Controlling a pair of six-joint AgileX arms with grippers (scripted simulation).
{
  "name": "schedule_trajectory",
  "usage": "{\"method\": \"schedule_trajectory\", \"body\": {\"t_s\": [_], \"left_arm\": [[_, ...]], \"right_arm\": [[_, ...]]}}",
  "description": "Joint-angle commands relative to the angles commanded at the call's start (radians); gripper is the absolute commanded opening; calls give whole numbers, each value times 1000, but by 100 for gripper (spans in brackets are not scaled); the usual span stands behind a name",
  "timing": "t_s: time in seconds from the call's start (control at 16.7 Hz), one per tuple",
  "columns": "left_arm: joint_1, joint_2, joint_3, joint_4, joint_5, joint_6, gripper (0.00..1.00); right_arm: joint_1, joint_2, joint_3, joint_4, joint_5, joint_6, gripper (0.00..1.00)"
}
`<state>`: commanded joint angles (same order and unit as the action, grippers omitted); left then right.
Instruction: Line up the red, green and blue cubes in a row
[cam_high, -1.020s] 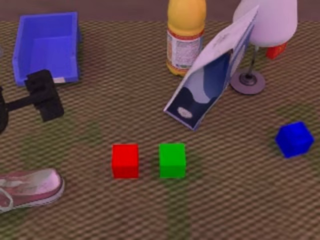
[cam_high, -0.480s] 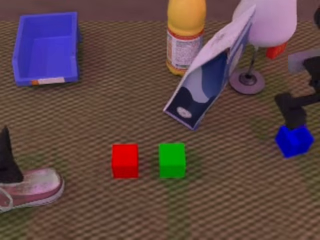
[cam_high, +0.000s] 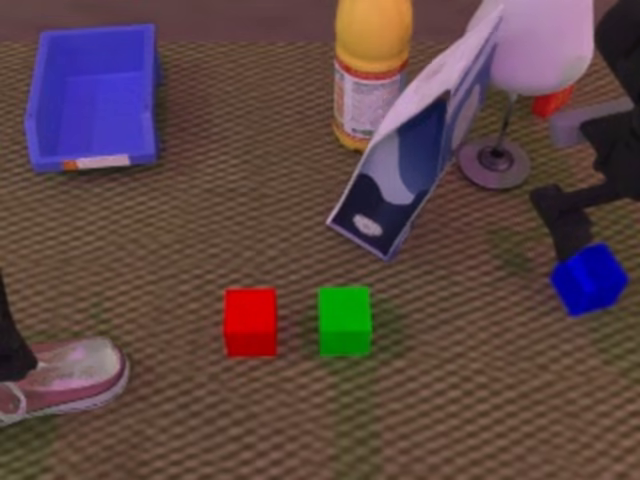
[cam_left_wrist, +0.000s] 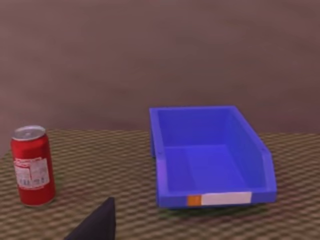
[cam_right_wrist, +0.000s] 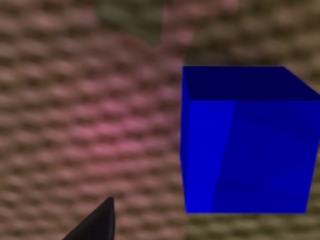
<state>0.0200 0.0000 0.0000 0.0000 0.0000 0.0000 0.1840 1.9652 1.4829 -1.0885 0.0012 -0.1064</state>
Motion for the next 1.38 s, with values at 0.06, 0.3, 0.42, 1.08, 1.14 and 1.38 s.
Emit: {"method": "schedule_trajectory", "body": {"t_s": [0.06,0.3,0.42,1.08,1.14,1.38], "left_arm": [[0,0,0,0,0,0,100],[0,0,0,0,0,0,100],[0,0,0,0,0,0,100],[0,0,0,0,0,0,100],[0,0,0,0,0,0,100],[0,0,0,0,0,0,100]], "right_arm": [[0,0,0,0,0,0,100],[-2,17,-26,40,0,-1,100],[-1,45,-69,115,0,0,100],[2,114,-171,286,1,3,85],[2,114,-171,286,1,3,77],[2,114,-171,286,1,3,47]]}}
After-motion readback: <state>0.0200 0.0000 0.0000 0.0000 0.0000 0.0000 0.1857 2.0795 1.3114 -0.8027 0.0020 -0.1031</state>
